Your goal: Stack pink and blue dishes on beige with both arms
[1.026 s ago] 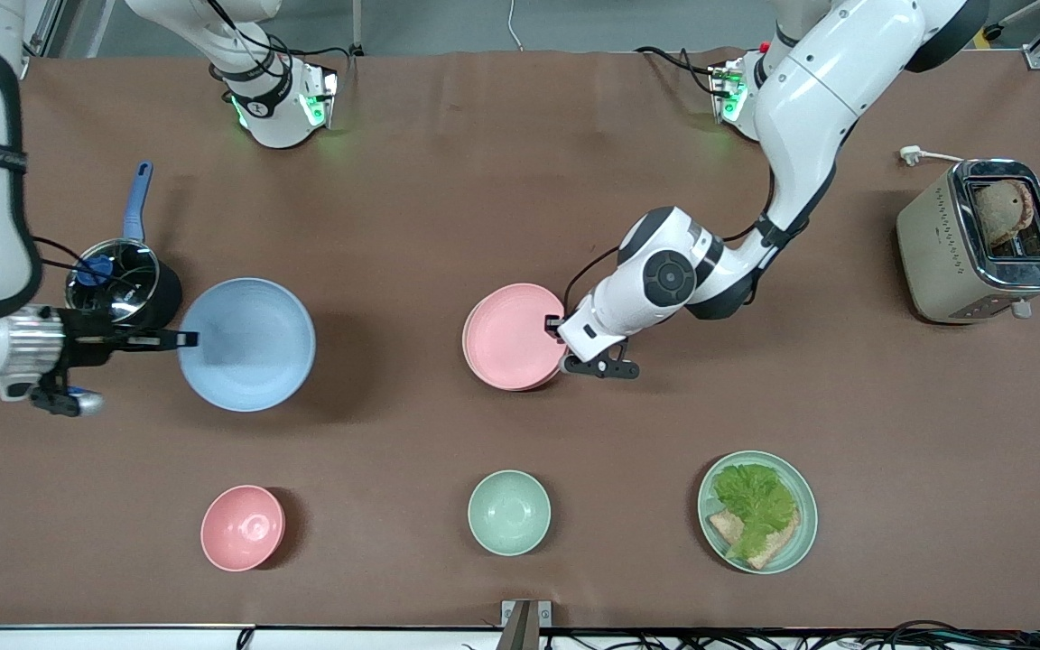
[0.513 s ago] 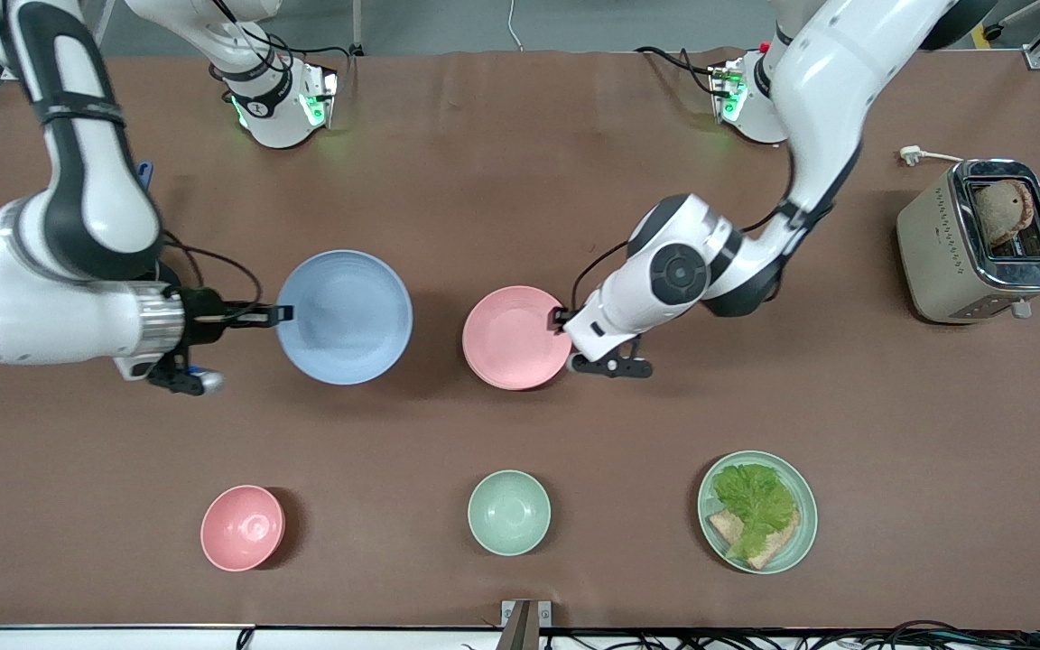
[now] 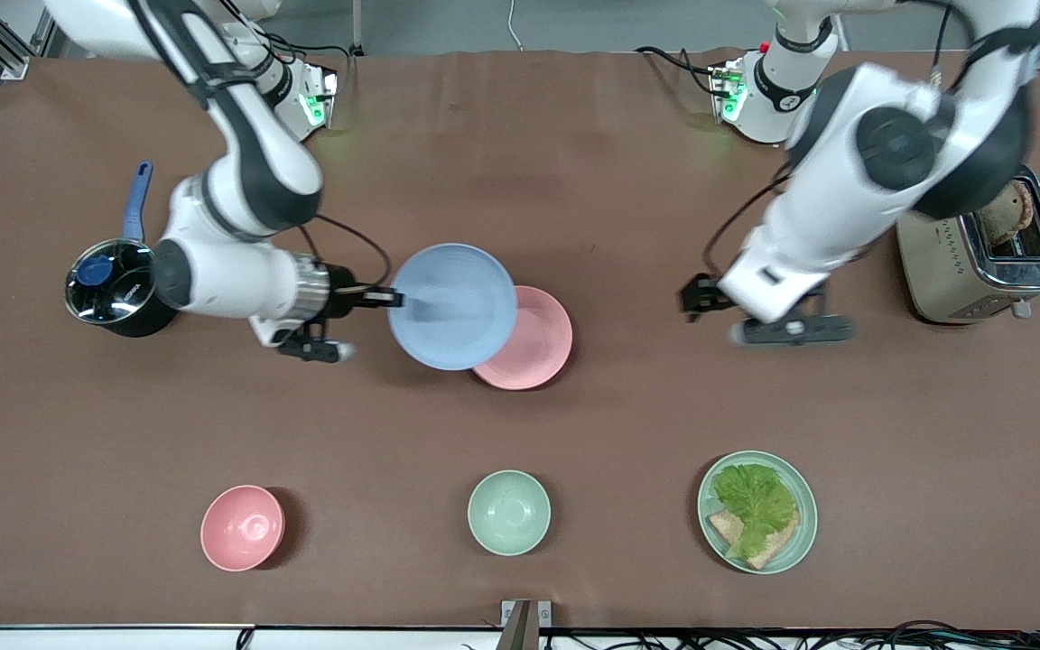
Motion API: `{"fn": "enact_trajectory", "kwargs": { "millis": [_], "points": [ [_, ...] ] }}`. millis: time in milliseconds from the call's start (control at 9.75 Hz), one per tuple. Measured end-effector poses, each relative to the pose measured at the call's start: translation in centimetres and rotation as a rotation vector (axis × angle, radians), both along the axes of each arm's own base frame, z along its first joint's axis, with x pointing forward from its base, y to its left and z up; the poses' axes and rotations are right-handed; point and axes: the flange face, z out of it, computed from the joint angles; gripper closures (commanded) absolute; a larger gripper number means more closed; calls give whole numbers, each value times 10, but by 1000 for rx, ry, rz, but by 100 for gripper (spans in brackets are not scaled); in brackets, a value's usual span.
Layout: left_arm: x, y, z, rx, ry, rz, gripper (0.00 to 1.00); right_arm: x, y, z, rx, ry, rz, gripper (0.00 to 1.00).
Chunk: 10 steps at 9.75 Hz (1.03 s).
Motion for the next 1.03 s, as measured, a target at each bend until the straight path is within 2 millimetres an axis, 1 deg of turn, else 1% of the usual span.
{"fn": "enact_trajectory", "kwargs": {
  "millis": [103, 205, 308, 410, 513, 615, 718, 821, 923, 1026],
  "points": [
    [-2, 29, 28, 15, -43, -3, 0, -12, 28, -25, 5, -26, -23, 95],
    [-10, 50, 53, 28, -68, 2, 0, -23, 47, -51, 8, -45, -37, 95],
    [-23, 67, 76, 44, -71, -2, 0, -28, 57, -72, 8, -57, -49, 95],
    [-37, 86, 98, 58, -53, -18, 0, -30, 60, -88, 9, -65, -63, 95],
    [-54, 103, 118, 72, -10, -21, 0, -31, 62, -99, 9, -71, -72, 95],
    [-65, 118, 134, 79, 15, -6, 0, -32, 62, -107, 6, -71, -75, 94],
    [-70, 129, 144, 78, 11, 11, 0, -34, 61, -111, 2, -69, -75, 94],
    [-69, 137, 150, 75, -1, 24, 0, -35, 60, -113, 1, -69, -71, 94],
    [-65, 142, 156, 70, -15, 35, 0, -35, 57, -115, -2, -72, -60, 94],
    [-59, 145, 161, 67, -24, 40, 0, -35, 52, -118, -5, -76, -50, 90]
  ]
}}
